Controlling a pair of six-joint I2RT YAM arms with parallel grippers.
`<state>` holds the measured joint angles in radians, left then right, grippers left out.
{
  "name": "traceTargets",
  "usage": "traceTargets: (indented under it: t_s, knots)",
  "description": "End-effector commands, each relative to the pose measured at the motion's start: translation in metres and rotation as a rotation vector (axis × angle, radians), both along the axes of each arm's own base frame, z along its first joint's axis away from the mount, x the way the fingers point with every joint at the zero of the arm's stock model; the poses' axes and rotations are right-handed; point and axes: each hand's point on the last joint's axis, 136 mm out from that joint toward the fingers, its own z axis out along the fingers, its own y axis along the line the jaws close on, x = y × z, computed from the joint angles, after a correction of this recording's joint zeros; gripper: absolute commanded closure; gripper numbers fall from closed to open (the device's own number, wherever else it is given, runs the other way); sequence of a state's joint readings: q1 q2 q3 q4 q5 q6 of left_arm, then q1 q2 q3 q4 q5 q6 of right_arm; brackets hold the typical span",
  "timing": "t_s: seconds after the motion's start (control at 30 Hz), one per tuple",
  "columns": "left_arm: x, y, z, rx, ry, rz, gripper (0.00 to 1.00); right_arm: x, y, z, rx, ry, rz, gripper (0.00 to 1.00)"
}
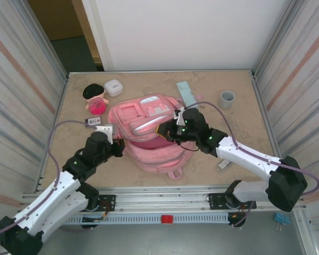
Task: Pack books, pencil case, and school supplies into a backpack
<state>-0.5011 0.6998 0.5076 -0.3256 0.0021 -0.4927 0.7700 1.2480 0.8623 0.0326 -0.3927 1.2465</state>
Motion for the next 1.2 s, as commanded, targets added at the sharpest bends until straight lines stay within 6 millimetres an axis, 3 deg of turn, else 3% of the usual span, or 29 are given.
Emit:
traceTargets:
  t_s: [0.0,0.1,0.27,0.33,0.47,0.57,0.67,0.87,1.03,1.17]
  knots:
    - [0.021,0.027,-0.017,0.070,0.007,0.062,1.00,-0.016,-0.005,0.047,0.055,-0.076,0.099,1.00]
    - [0.039,0.032,-0.024,0.085,0.025,0.073,1.00,-0.015,-0.004,0.056,0.073,-0.088,0.095,1.00]
    - [0.061,0.034,-0.027,0.117,0.051,0.077,0.94,-0.005,0.000,0.054,0.082,-0.091,0.042,1.00]
    - [0.066,0.031,-0.022,0.108,0.055,0.068,0.85,0.001,0.003,0.049,0.078,-0.088,0.009,1.00]
    - [0.064,0.025,-0.003,0.048,0.068,0.072,0.57,0.014,0.007,0.037,0.062,-0.091,-0.071,1.00]
    - [0.051,0.029,0.013,0.003,0.082,0.112,0.41,0.023,0.011,0.029,0.030,-0.101,-0.135,1.00]
    - [0.036,0.037,0.023,-0.070,0.095,0.190,0.32,0.033,0.014,0.020,0.031,-0.090,-0.223,1.00]
    - [0.013,0.050,0.039,-0.136,0.082,0.270,0.29,0.038,0.034,0.008,0.019,-0.081,-0.275,1.00]
    - [0.006,0.054,0.040,-0.147,0.079,0.292,0.29,0.039,0.052,-0.004,0.006,-0.080,-0.298,0.98]
    - [0.006,0.051,0.040,-0.179,0.093,0.293,0.29,0.038,0.063,-0.020,-0.027,-0.052,-0.298,0.86]
